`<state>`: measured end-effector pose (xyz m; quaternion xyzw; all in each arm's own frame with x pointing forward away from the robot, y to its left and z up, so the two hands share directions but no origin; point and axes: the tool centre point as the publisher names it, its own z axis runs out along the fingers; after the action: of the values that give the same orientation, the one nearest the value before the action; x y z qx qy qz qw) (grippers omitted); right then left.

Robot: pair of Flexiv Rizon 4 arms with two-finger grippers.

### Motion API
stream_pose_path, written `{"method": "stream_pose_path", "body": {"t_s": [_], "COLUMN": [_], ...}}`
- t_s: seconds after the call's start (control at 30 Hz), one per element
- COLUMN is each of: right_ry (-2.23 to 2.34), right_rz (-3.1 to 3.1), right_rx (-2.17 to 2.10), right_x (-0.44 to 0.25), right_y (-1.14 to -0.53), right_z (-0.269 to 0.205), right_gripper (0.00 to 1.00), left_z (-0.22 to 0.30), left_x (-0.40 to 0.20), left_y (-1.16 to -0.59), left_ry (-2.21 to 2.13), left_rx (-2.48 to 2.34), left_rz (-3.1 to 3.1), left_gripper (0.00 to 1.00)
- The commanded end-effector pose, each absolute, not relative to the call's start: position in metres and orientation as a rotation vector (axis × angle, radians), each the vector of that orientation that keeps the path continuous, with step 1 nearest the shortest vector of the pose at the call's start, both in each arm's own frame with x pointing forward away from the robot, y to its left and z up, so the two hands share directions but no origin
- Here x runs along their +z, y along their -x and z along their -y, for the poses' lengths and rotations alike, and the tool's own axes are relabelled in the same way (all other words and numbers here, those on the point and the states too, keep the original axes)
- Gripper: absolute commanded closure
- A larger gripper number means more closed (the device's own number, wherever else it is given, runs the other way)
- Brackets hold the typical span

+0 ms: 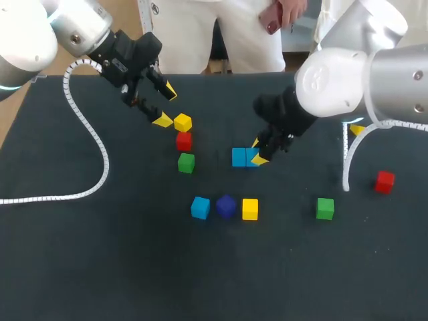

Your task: Place the blue cubes, place green cubes on the blue cubes, place the yellow cubes on the green cubes, then place the red cubes on the yellow cubes, and place purple cube on the red cubes.

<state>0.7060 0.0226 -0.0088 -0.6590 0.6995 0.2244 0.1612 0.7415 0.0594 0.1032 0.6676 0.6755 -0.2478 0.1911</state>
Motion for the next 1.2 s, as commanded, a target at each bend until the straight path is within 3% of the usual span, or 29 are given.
{"method": "stream_pose_path", "body": {"t_s": [0.03, 1.2], "right_ry": [1.883, 1.895], "right_rz": [-1.997, -1.997], "right_rx": [0.643, 0.643], "right_x": [-0.0088, -0.0114], "right_y": [-0.7060, -0.7074], "right_z": [-0.0234, -0.0244], "right_gripper": [1.00, 1.00], "left_z": [-0.0596, -0.0596], "left_x": [0.1034, 0.1034], "left_y": [-0.7411, -0.7411], "left_ry": [-1.876, -1.876], "left_rx": [-0.694, -0.694], "left_rz": [-1.898, -1.898], "left_gripper": [0.00, 0.00]}}
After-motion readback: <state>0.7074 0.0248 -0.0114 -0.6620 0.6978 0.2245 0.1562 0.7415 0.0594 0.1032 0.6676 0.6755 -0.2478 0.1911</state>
